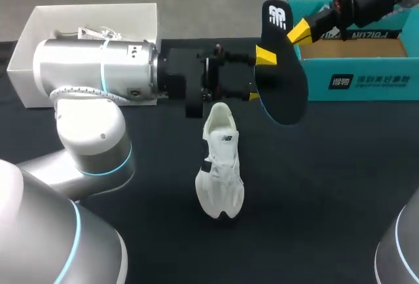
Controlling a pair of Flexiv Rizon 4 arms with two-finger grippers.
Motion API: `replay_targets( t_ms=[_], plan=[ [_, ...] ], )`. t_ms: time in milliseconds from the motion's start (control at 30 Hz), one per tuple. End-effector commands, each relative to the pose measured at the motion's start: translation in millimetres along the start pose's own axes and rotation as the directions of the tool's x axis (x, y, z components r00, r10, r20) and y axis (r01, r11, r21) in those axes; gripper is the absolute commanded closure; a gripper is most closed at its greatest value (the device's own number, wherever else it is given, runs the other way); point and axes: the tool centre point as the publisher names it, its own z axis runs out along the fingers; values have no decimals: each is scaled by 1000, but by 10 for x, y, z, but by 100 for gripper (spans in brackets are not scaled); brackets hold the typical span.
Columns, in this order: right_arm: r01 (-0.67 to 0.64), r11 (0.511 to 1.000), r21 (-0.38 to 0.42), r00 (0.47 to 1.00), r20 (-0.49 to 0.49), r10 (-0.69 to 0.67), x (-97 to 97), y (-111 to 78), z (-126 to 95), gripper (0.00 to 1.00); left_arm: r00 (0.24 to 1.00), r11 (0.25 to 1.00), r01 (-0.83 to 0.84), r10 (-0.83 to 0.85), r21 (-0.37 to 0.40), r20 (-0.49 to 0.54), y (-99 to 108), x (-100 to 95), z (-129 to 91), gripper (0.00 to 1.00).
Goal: Take the shoe out of the shoebox, open the shoe tongue, remove and reinsert the insole, then place the shoe into the shoebox
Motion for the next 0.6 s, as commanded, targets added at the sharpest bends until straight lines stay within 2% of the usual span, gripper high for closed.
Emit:
replay_targets(
  t_ms=[33, 133, 167, 467, 600],
  plan=[
    [-2, 999, 51, 1000, -1, 2, -2, 43, 47, 100, 1000, 1000, -2, 2, -8, 1, -1, 9, 44, 26],
    [-4, 999, 49, 1000, -3, 4, -31, 33, 58, 100, 1000, 1000, 2, -2, -13, -1, 4, 25, 27, 42],
    [-5, 999, 49, 1000, -3, 5, -36, 33, 61, 100, 1000, 1000, 5, -5, -14, -3, 3, 30, 22, 50],
    [-10, 999, 52, 1000, -6, 11, -58, 49, 49, 100, 1000, 1000, 22, -22, -14, -11, -30, 81, 0, 54],
    [-9, 999, 51, 1000, -9, 10, -70, 56, 42, 100, 999, 999, 34, -35, -16, -8, -43, 107, 38, 67]
  ],
)
